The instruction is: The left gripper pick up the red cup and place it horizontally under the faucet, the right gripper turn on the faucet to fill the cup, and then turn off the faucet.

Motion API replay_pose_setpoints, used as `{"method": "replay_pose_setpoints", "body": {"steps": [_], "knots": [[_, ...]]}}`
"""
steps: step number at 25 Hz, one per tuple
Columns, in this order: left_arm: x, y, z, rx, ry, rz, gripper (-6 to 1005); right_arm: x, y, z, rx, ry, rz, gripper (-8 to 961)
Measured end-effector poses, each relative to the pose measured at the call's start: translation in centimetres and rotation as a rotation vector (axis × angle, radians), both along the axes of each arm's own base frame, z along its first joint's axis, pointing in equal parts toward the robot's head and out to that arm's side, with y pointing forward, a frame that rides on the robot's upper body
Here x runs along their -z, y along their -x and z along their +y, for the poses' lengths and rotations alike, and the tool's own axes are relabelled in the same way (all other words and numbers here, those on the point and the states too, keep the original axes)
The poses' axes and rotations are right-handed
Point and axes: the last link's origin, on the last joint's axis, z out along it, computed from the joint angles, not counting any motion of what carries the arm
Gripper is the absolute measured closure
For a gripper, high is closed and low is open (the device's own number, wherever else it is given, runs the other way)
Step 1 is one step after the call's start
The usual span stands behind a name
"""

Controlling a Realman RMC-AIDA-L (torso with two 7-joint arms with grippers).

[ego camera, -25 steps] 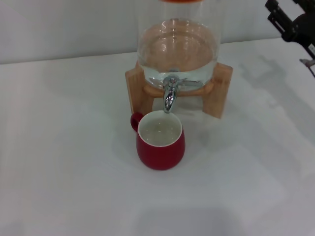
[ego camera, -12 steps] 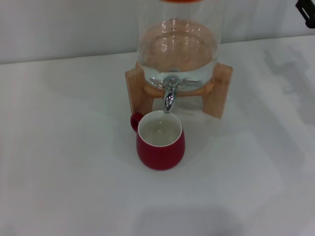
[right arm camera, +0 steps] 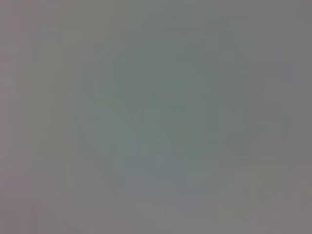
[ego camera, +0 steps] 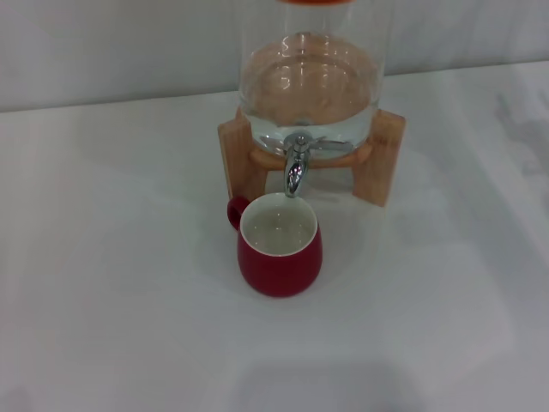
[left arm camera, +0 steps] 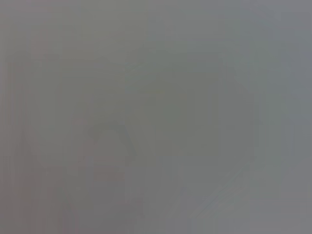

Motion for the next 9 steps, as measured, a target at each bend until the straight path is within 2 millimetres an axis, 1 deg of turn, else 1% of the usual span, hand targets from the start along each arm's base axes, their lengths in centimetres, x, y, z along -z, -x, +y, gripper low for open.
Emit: {"method": "replay_pose_setpoints", "body": {"steps": [4, 9], "knots": [[0.1, 0.0, 0.0, -0.001, 0.008, 0.001, 172, 0.2, -0.6, -0.5, 0.018, 0.008, 0.004, 234], [0.3, 0.0, -0.2, 0.0, 0.017, 0.004, 172, 1.3, -0.7, -0.9, 0.02, 0.056, -0.003, 234]]}}
